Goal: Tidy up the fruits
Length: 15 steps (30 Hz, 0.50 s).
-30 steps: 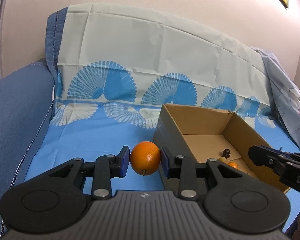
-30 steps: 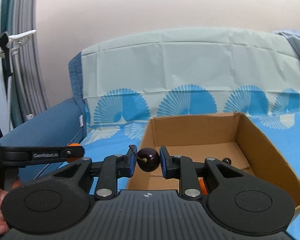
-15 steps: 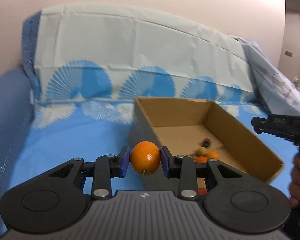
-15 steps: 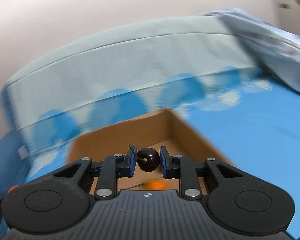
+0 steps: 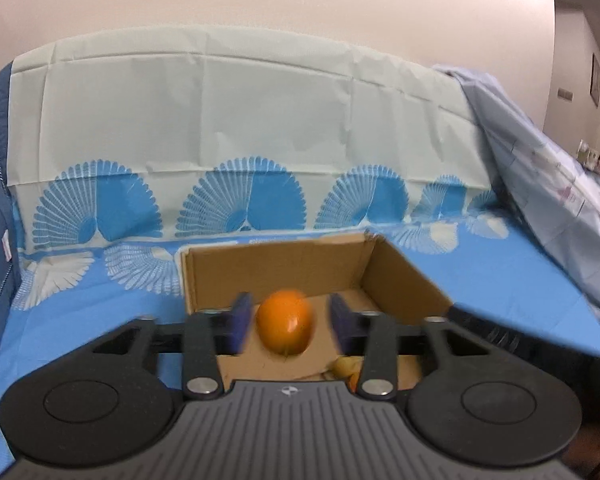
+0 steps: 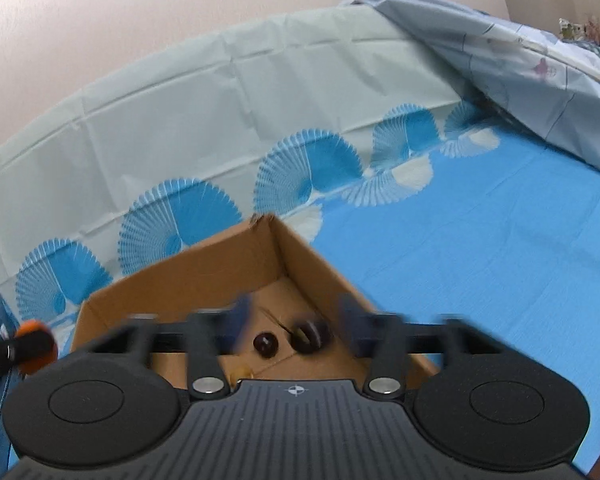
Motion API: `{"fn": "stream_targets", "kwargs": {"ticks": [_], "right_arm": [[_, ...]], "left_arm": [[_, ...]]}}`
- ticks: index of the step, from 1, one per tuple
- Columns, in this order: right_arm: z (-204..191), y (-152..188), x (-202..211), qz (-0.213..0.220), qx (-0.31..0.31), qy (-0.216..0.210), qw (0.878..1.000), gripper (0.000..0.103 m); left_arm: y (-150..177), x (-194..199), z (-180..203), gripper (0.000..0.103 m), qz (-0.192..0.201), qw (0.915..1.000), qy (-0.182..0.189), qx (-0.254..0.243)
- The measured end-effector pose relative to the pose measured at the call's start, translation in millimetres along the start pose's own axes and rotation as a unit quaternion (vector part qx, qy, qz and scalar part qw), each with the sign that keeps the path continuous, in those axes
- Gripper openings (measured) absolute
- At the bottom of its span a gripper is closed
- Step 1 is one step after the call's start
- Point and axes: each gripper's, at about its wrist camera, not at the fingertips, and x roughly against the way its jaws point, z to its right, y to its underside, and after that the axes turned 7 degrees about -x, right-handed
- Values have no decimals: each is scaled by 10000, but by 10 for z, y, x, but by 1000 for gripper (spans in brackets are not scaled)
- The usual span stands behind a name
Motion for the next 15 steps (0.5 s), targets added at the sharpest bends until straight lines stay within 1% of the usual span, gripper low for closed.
{"fn": "stream_targets", "kwargs": {"ticks": [1, 2, 4, 7, 10, 11, 12, 14, 15], "right_arm": [[-7, 0, -4, -22, 41, 26, 10000, 88], [-10, 10, 1, -33, 83, 14, 10000, 88], [-11, 4, 24, -40, 141, -74, 9999, 88], [-3, -3, 73, -63, 248, -162, 9995, 92], [11, -7, 162, -124, 403, -288, 9987, 100], [15, -7, 203, -147, 480, -344, 9981, 102], [26, -4, 259, -159, 571, -416, 9974, 102], [61, 1, 372, -167, 750, -520, 9957, 102], [88, 5, 430, -178, 831, -554, 9948, 102]], "left_arm": [[5, 60, 3, 78, 89, 9999, 59, 18], [31, 136, 21, 86, 194, 9997, 113, -16], [132, 287, 72, 87, 315, 9992, 164, -175], [359, 514, 150, 90, 367, 9989, 24, -297], [565, 767, 200, 93, 509, 9983, -235, -151], [642, 881, 227, 94, 623, 9974, -350, -85], [701, 970, 260, 97, 717, 9965, -429, -46], [788, 1108, 311, 103, 789, 9964, -323, 5], [825, 1154, 335, 103, 805, 9963, -284, 32]]}}
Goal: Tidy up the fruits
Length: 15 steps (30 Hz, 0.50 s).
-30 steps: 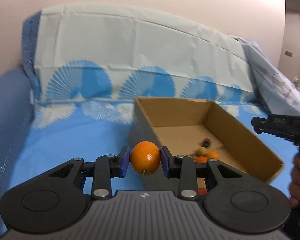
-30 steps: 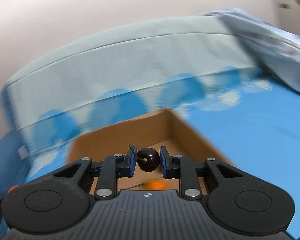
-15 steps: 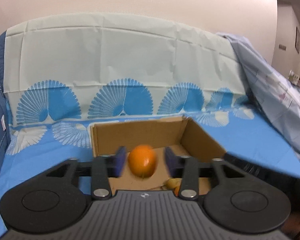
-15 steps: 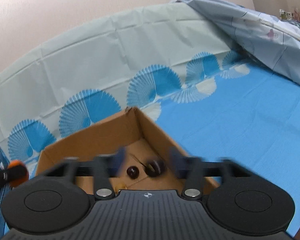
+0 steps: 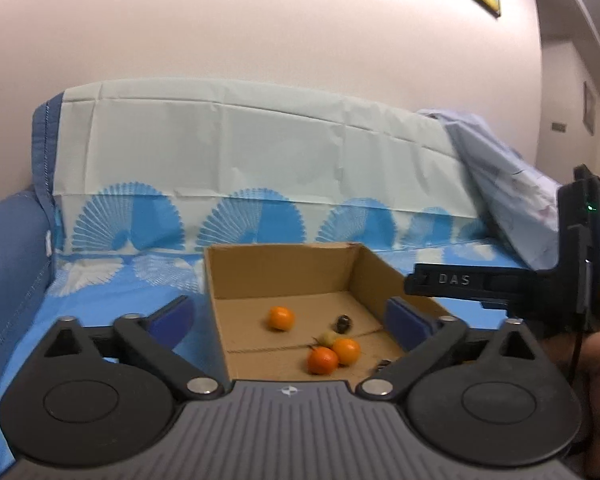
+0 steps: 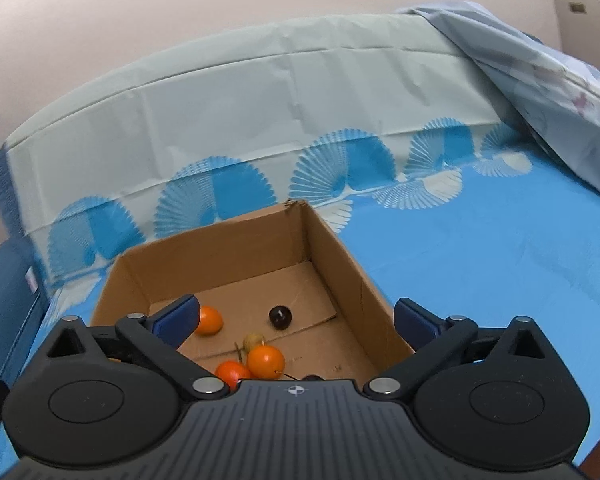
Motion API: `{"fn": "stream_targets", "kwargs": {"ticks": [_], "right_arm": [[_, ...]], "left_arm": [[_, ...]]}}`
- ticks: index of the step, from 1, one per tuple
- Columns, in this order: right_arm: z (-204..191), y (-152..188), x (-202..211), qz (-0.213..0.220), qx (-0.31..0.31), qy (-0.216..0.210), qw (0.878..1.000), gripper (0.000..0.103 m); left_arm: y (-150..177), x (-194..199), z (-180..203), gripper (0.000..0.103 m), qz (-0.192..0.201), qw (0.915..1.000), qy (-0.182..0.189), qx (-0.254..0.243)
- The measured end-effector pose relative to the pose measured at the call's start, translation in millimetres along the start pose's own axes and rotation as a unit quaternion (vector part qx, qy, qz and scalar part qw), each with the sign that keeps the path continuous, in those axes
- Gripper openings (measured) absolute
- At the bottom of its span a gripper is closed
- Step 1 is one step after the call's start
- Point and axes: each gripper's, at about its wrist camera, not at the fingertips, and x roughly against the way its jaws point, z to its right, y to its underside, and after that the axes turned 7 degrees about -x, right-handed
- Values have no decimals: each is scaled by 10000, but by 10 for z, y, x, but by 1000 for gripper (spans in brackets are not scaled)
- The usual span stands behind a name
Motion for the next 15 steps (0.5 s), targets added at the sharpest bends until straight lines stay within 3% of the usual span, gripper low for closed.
{"fn": "stream_targets", "kwargs": {"ticks": [4, 10, 15], "right_arm": [[107, 44, 225, -188, 144, 159, 9996, 102], [305, 175, 575, -428, 151, 435, 9980, 102], [306, 329, 658, -556, 449, 645, 9954, 102]], "left_arm": [[185, 109, 15, 103, -221, 9991, -65, 346], [264, -25, -4, 103, -1122, 9924, -212, 465], [370, -163, -90, 103, -1757, 9812, -393, 695]]}}
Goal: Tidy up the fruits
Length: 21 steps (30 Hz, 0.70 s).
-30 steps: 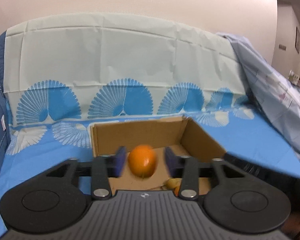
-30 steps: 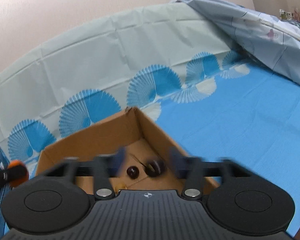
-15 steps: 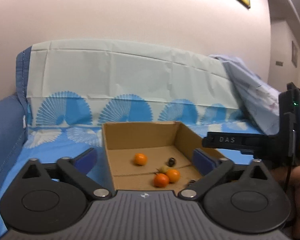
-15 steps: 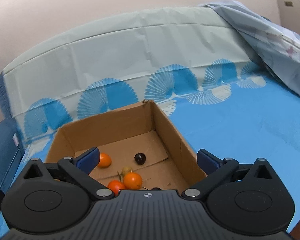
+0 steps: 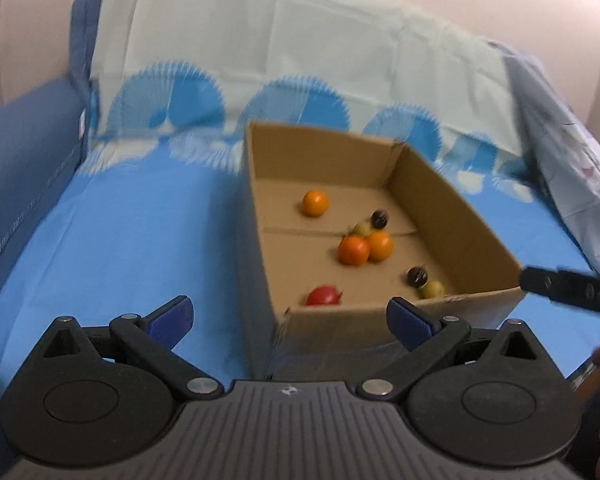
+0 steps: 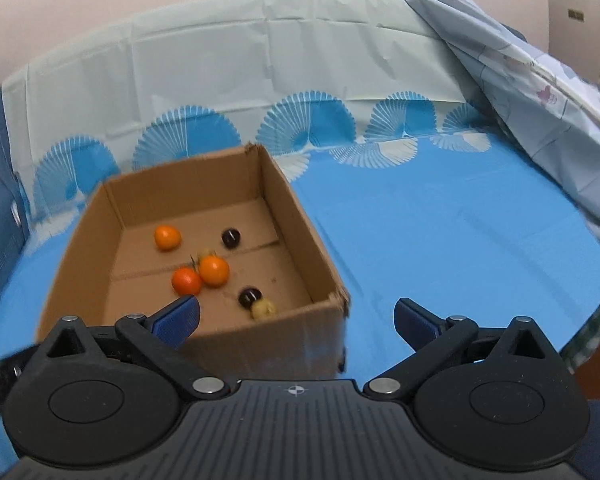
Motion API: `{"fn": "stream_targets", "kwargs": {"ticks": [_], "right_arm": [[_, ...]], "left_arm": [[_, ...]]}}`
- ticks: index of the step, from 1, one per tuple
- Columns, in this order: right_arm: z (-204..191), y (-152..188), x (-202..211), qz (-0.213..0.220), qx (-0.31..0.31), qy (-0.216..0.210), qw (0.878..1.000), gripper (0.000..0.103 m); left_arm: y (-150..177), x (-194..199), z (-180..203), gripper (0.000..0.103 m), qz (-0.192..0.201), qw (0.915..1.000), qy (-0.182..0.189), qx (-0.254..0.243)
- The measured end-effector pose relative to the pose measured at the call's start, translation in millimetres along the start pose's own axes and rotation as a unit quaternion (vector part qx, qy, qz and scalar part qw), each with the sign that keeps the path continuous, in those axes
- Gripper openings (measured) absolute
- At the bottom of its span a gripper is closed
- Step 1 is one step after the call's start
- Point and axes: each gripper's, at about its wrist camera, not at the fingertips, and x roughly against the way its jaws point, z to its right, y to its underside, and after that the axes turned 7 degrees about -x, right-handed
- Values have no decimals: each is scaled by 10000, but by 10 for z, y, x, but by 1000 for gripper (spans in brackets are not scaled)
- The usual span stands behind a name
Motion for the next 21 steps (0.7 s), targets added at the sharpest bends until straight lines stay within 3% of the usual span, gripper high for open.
{"fn": "stream_targets", "kwargs": {"ticks": [4, 14, 21], "right_arm": [[-71, 63, -21, -28, 362, 148, 9992, 102], [-156, 138, -207, -96, 647, 231, 9976, 102], [-273, 125, -242, -9, 696, 43, 9976, 102]], "left_arm": [[17, -88, -46, 103, -270, 9994, 12, 193], [-1, -140, 31, 103, -254, 9996, 22, 72], [25, -139, 78, 103, -207, 9998, -42, -67]]}}
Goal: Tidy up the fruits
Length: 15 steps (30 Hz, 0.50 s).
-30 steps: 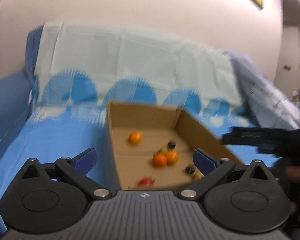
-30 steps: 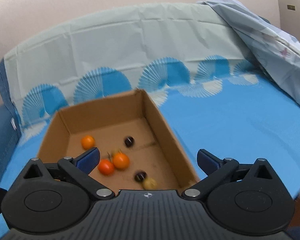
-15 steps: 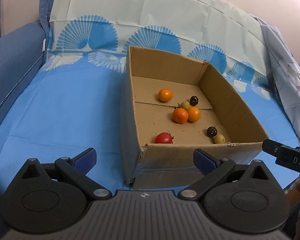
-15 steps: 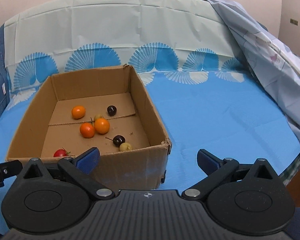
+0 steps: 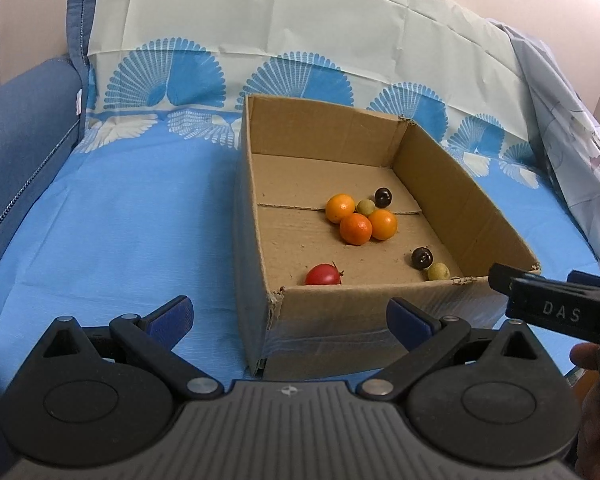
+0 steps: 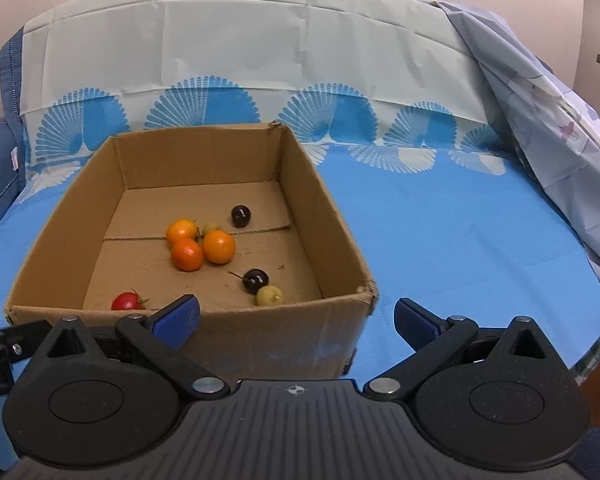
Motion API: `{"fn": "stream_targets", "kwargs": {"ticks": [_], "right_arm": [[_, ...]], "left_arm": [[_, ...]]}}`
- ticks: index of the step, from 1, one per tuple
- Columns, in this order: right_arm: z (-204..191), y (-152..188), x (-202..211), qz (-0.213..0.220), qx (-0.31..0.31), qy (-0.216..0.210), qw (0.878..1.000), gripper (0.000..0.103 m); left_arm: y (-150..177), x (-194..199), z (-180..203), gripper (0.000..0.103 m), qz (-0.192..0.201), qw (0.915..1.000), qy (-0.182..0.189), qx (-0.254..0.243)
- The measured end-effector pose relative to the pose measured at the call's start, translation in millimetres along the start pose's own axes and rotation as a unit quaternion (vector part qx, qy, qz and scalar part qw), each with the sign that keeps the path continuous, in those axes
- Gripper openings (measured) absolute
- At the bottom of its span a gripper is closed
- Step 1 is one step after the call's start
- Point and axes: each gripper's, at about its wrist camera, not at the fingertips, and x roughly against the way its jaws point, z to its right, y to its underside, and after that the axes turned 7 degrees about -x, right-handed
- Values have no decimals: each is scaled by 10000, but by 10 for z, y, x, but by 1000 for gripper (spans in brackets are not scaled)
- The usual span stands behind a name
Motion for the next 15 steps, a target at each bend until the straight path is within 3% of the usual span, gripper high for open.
{"fn": "stream_targets", "kwargs": {"ticks": [15], "right_arm": [[-93, -7, -22, 91, 190, -44, 9998, 102]], "left_arm": [[11, -55, 100, 103, 88, 9998, -9, -176]]}}
